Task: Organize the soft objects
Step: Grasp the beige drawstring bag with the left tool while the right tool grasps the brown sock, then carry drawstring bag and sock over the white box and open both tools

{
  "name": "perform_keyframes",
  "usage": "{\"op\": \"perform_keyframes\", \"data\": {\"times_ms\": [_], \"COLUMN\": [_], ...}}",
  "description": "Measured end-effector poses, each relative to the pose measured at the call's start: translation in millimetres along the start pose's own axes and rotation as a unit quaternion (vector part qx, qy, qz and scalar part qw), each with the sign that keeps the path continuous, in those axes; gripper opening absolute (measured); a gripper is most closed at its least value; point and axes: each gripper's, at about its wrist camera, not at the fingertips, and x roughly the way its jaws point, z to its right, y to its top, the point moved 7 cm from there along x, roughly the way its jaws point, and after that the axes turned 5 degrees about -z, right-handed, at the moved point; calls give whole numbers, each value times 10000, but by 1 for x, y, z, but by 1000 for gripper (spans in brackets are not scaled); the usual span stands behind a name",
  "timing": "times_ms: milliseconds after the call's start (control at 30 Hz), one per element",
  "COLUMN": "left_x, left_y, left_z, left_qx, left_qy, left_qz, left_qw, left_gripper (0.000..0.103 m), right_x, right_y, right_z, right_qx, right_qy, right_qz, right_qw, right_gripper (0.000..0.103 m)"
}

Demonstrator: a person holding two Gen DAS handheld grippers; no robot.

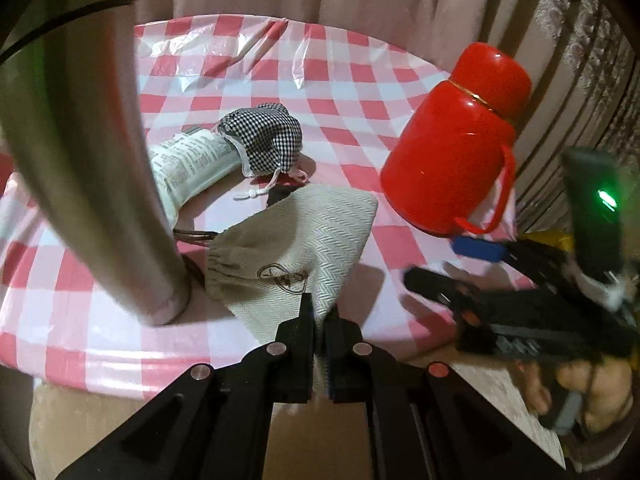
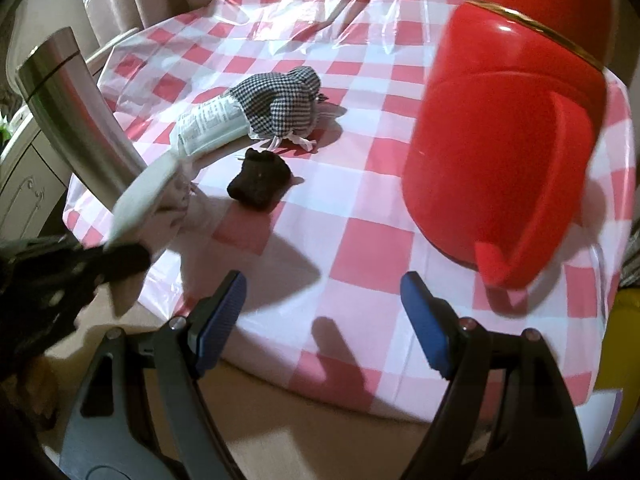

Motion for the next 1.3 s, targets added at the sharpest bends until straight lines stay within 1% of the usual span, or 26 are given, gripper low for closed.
{"op": "perform_keyframes", "data": {"times_ms": [133,300,500,633,767,800,900,933,967,1000,1033,1067,1100,1133,1200,1300], "left_x": [-12,-25,-36,-41,-46,-49,-50,-51,-51,-51,-52,-52,-52,-53,-57,-60], "left_y": [-15,-34,-52,-58,-64,-69,-69,-69,-69,-69,-69,-69,-68,-68,-67,-63], "left_z": [0,-6,-9,-8,-7,-8,-9,-10,-10,-10,-10,-11,-12,-13,-15,-15], "left_qx": [-23,-210,-251,-222,-190,-191,-213,-218,-223,-233,-245,-258,-284,-305,-346,-338], "left_qy": [-144,-320,-450,-622,-780,-805,-815,-812,-810,-802,-792,-783,-767,-755,-740,-713], "left_qz": [44,45,59,106,190,210,243,260,276,288,295,303,318,328,346,422], "left_qw": [9999,9993,9987,9978,9966,9963,9962,9961,9961,9961,9961,9961,9961,9961,9961,9960], "left_gripper": [4,4,4,4,4,4,4,4,4,4,4,4,4,4,4,4], "right_x": [13,30,48,60,71,74,83,85,88,92,95,95,94,91,81,60], "right_y": [10,30,57,70,75,75,76,76,76,75,74,74,73,74,72,67], "right_z": [-6,-24,-50,-59,-64,-65,-64,-63,-63,-63,-63,-63,-62,-62,-62,-59], "right_qx": [-110,-213,-95,0,-51,-70,-83,-88,-102,-130,-135,-86,-54,-76,-123,-57], "right_qy": [65,203,378,322,159,88,-75,-91,-118,-128,-80,36,69,16,-73,-48], "right_qz": [-94,-182,-211,-239,-263,-281,-315,-324,-342,-384,-426,-410,-391,-358,-267,-87], "right_qw": [9999,9994,9990,9992,9995,9995,9994,9994,9993,9991,9990,9991,9992,9993,9995,9999], "right_gripper": [81,81,82,82,82,82,81,79,74,54,43,39,31,28,26,26]}}
